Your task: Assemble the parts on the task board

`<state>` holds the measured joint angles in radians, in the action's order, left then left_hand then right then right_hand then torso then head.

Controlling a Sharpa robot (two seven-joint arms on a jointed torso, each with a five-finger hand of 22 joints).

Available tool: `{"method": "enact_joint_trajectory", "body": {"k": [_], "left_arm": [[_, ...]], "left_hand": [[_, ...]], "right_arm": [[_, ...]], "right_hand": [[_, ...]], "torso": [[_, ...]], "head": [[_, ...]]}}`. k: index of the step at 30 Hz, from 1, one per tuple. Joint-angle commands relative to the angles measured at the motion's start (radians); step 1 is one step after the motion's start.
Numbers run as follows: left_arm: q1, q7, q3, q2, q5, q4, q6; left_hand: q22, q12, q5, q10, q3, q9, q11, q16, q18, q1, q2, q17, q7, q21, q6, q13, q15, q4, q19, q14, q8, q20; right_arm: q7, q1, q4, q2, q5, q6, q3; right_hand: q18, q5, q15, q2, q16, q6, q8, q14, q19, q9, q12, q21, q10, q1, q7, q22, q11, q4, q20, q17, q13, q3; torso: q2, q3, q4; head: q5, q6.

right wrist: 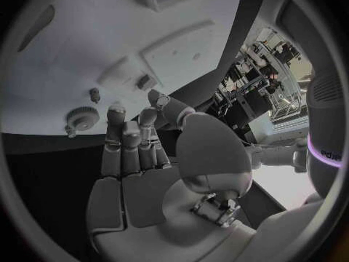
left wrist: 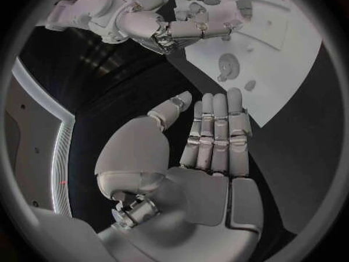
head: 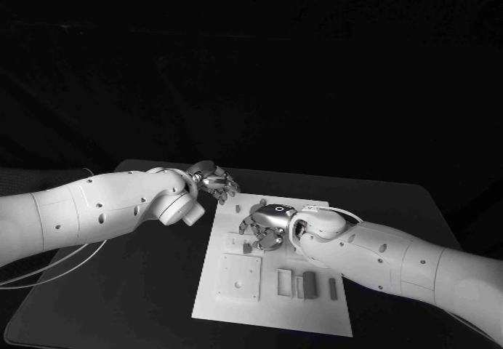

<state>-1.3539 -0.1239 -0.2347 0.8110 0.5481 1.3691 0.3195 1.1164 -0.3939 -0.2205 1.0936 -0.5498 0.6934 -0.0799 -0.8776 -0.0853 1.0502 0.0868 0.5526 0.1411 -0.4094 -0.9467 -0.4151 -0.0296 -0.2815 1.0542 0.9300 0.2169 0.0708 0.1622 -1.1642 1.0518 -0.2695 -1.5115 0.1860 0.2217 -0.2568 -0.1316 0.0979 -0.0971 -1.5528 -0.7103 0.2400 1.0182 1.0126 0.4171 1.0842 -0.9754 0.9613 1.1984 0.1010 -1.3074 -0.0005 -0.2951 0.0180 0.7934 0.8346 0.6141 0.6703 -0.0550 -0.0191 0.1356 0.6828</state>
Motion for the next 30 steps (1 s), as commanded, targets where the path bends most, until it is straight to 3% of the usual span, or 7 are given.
{"method": "enact_joint_trajectory", "body": {"k": [1,6,15,19,23,30], "left_arm": [[-0.001,0.025,0.001,-0.003,-0.035,0.002,0.018],[-0.002,0.029,0.001,-0.006,-0.044,0.001,0.021],[-0.004,0.044,0.002,-0.008,-0.097,0.015,0.033],[-0.005,0.050,0.002,-0.008,-0.097,0.014,0.041],[-0.007,0.051,0.002,-0.007,-0.102,0.013,0.041],[-0.011,0.055,0.002,-0.010,-0.104,0.016,0.038]], "left_hand": [[-0.002,0.007,-0.001,0.003,0.005,-0.001,0.000,0.006,-0.011,0.003,0.004,-0.001,0.003,0.004,-0.005,0.001,-0.004,0.001,0.002,0.001,0.003,-0.005],[-0.002,0.007,-0.001,0.003,0.006,-0.002,0.000,0.006,-0.011,0.004,0.004,-0.001,0.003,0.004,-0.005,0.002,-0.004,0.001,0.002,0.001,0.003,-0.005],[-0.002,0.005,-0.001,0.009,0.006,-0.002,0.002,0.007,-0.012,0.006,0.001,-0.001,0.002,0.006,-0.008,0.003,-0.004,0.000,0.004,0.002,0.005,-0.005],[-0.002,0.004,-0.001,0.010,0.007,-0.003,0.003,0.007,-0.012,0.007,0.002,0.000,0.002,0.006,-0.008,0.003,-0.003,-0.001,0.004,0.003,0.005,-0.005],[-0.002,0.004,-0.001,0.011,0.007,-0.003,0.003,0.008,-0.012,0.008,0.003,0.000,0.001,0.007,-0.008,0.004,-0.003,-0.001,0.004,0.003,0.005,-0.005],[-0.002,0.005,0.000,0.013,0.008,-0.004,0.004,0.009,-0.012,0.009,0.003,0.000,0.001,0.008,-0.009,0.005,-0.003,-0.002,0.004,0.003,0.006,-0.005]], "right_arm": [[0.016,0.001,-0.003,0.006,-0.014,-0.048,0.001],[0.016,0.001,-0.015,0.012,-0.026,-0.055,0.008],[0.027,0.002,-0.020,0.009,-0.050,-0.046,0.018],[0.028,0.003,-0.022,0.013,-0.055,-0.044,0.019],[0.027,0.006,-0.027,0.016,-0.056,-0.034,0.020],[0.025,0.006,-0.034,0.020,-0.061,-0.027,0.020]], "right_hand": [[-0.005,-0.005,0.006,0.013,0.000,-0.004,0.002,-0.001,-0.008,0.002,0.001,0.003,-0.001,-0.002,-0.007,-0.013,-0.007,0.001,0.001,0.002,0.001,-0.002],[-0.005,-0.007,0.008,0.019,-0.001,-0.007,0.007,-0.004,-0.011,0.005,0.002,0.003,-0.006,-0.001,-0.009,-0.014,-0.008,0.001,0.001,0.003,0.004,0.000],[-0.005,-0.010,0.009,0.017,-0.002,-0.015,0.018,-0.009,-0.015,0.009,0.005,0.002,-0.011,0.006,-0.012,-0.015,-0.009,0.001,0.002,0.004,0.009,0.003],[-0.005,-0.010,0.010,0.015,-0.003,-0.019,0.022,-0.010,-0.016,0.011,0.006,0.002,-0.012,0.008,-0.012,-0.016,-0.010,0.001,0.002,0.005,0.010,0.004],[-0.005,-0.011,0.010,0.015,-0.004,-0.020,0.024,-0.011,-0.016,0.012,0.007,0.001,-0.013,0.009,-0.013,-0.016,-0.010,0.001,0.002,0.005,0.010,0.005],[-0.005,-0.011,0.010,0.015,-0.004,-0.020,0.024,-0.011,-0.016,0.012,0.007,0.001,-0.013,0.009,-0.013,-0.016,-0.010,0.001,0.002,0.005,0.010,0.005]], "torso": [[0.000,-0.0009,0.0013],[0.000,0.0011,-0.0014],[0.001,-0.0006,0.0006],[0.002,0.0003,0.0005],[0.004,-0.0004,0.0031],[0.004,-0.0009,0.0022]], "head": [[-0.002,0.004],[0.002,0.004],[0.008,-0.005],[0.011,0.003],[0.012,0.003],[0.016,0.005]]}}
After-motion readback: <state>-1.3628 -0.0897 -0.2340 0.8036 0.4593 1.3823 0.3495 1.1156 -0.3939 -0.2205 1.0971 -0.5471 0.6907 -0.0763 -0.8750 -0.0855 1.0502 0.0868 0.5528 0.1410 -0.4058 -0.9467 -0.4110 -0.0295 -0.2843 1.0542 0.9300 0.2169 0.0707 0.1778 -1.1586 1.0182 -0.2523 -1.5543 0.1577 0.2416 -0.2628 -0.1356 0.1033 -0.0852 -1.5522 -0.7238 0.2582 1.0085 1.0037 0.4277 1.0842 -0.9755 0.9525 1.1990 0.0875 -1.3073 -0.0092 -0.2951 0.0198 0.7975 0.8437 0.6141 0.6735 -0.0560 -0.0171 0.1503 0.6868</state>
